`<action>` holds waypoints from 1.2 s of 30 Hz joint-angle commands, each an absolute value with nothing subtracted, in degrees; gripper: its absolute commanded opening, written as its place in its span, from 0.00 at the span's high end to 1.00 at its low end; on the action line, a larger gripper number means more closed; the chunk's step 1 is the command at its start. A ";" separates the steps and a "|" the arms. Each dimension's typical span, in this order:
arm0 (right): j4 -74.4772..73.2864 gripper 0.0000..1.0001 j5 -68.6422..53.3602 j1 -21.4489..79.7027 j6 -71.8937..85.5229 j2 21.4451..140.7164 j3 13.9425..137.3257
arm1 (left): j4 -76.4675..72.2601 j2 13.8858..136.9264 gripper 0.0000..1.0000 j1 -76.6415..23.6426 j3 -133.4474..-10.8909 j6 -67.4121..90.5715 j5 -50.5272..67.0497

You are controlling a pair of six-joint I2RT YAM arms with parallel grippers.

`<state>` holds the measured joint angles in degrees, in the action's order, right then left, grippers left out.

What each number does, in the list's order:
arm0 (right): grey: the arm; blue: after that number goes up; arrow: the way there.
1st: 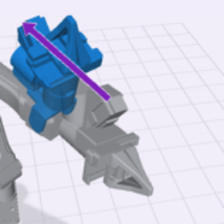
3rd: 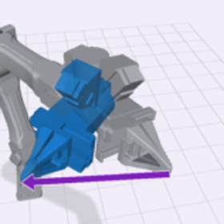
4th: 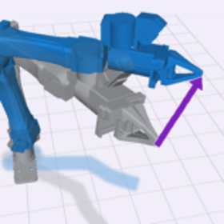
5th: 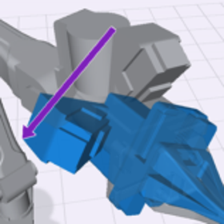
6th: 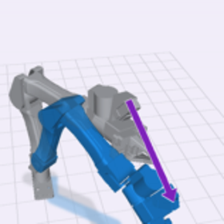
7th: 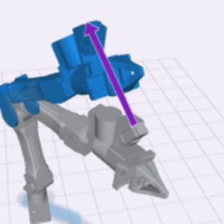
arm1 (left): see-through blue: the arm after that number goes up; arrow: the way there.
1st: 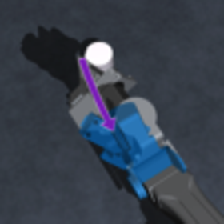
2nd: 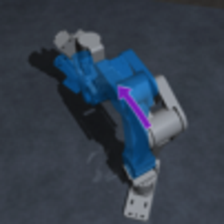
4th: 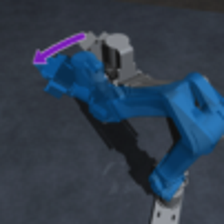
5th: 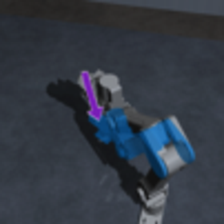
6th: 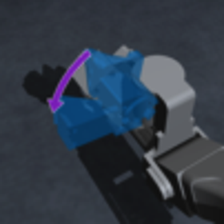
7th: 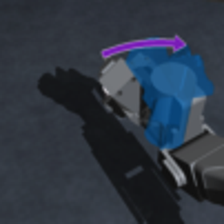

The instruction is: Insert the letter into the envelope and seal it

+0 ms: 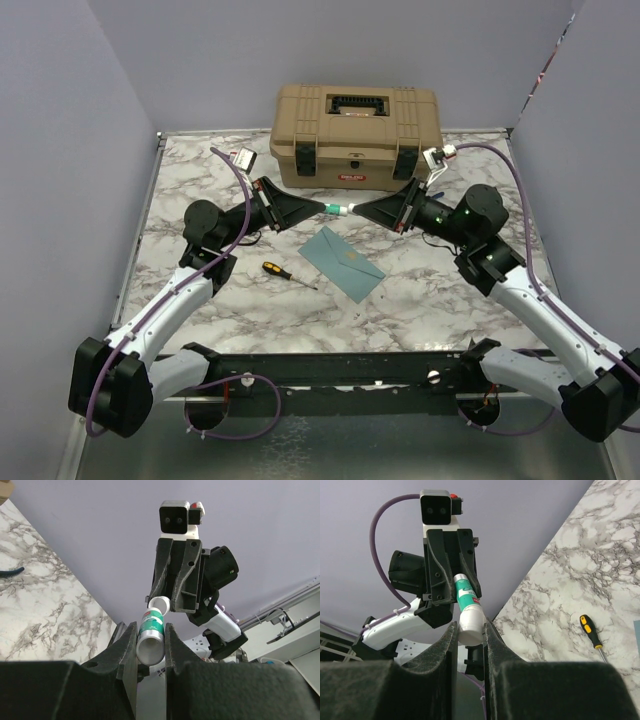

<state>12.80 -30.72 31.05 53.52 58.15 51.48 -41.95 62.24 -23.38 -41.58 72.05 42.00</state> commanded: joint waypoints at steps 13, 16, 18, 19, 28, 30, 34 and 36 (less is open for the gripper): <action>11.78 1.00 -35.65 31.00 52.60 61.34 54.76 | -45.94 62.94 1.00 -23.90 -43.06 73.26 42.98; 9.44 1.00 -35.97 31.02 51.87 61.44 55.64 | -45.97 62.76 1.00 -23.87 -42.98 72.92 42.98; 7.28 1.00 -35.32 31.02 51.28 61.39 56.17 | -46.01 62.75 1.00 -23.92 -42.91 72.86 42.98; 6.36 1.00 -34.65 31.00 51.03 61.30 56.36 | -46.09 62.75 1.00 -23.84 -42.89 72.93 42.98; 13.18 1.00 -34.87 30.98 57.13 62.71 54.99 | -49.13 62.21 1.00 -24.18 -42.98 77.34 43.44; 15.15 1.00 -35.11 30.98 59.43 62.82 54.21 | -49.86 62.06 1.00 -24.23 -43.11 78.48 43.27; 18.34 1.00 -35.32 31.03 62.61 62.42 52.77 | -52.21 61.90 1.00 -24.25 -43.57 80.83 43.29; 20.90 1.00 -36.43 31.02 64.70 62.66 52.48 | -53.14 61.75 1.00 -24.26 -43.87 81.62 43.37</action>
